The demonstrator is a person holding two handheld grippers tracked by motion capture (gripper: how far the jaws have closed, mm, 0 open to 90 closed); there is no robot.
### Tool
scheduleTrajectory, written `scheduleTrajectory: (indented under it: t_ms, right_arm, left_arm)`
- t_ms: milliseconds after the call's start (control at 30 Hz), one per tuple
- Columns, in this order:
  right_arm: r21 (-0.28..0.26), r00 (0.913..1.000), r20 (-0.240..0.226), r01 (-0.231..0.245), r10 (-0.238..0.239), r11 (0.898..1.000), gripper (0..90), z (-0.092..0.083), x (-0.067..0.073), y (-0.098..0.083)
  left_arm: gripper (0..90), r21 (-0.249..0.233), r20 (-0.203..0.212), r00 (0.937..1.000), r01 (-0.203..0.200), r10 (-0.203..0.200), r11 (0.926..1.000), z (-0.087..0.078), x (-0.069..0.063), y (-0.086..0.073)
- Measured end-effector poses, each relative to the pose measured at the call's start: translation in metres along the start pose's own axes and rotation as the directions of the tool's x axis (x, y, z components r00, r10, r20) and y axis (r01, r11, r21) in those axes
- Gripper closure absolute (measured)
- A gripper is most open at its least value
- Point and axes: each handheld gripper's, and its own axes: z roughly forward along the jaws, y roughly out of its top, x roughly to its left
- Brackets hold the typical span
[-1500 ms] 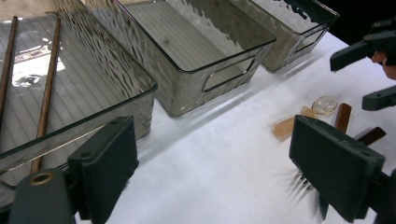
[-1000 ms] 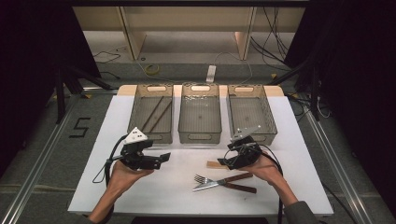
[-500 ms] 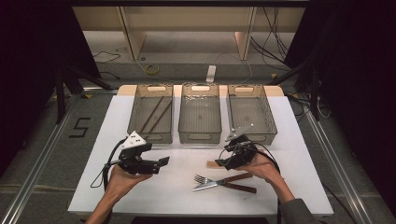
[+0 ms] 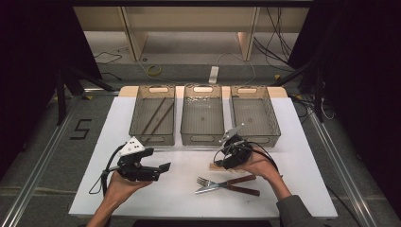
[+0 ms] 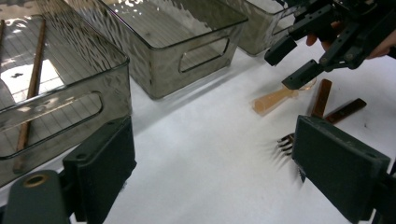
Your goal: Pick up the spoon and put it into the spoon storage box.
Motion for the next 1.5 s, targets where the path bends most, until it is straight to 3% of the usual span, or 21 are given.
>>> scheduleTrajectory:
  t_ms: [367,767,1067,1133,1200,1367,1500]
  right_arm:
    - [0.125,0.9993,-0.023,0.033,-0.031,0.992,50.8,0.015,0.004,0.000]
    - [0.197,0.9964,-0.016,0.085,-0.084,0.977,61.4,0.025,0.009,-0.001]
    - [0.203,0.9964,-0.001,0.083,-0.084,0.976,68.8,0.025,0.011,-0.001]
    - [0.200,0.9937,-0.006,0.111,-0.112,0.973,70.8,0.026,0.010,-0.001]
    - [0.207,0.9941,-0.012,0.108,-0.108,0.972,74.8,0.025,0.011,0.000]
    - [0.197,0.9896,-0.016,0.143,-0.143,0.970,75.8,0.026,0.009,-0.001]
    - [0.173,0.9900,-0.003,0.140,-0.141,0.975,76.2,0.024,0.009,0.000]
  left_arm:
    - [12.6,0.005,0.002,1.0000,0.002,-0.002,1.0000,-0.002,0.000,-0.002]
    - [12.8,0.005,0.000,1.0000,0.000,0.000,1.0000,-0.005,-0.001,-0.003]
    - [13.2,0.007,0.002,1.0000,-0.009,0.009,0.9999,-0.005,-0.002,-0.003]
    - [13.4,0.006,0.000,0.9999,-0.010,0.010,0.9999,-0.005,-0.002,-0.002]
    - [13.5,0.006,0.000,0.9999,-0.015,0.015,0.9999,-0.004,-0.002,-0.002]
    - [13.7,0.006,-0.002,0.9998,-0.018,0.018,0.9998,-0.004,-0.003,-0.002]
    - [13.7,-0.002,-0.007,0.9999,-0.008,0.008,1.0000,-0.005,-0.002,-0.002]
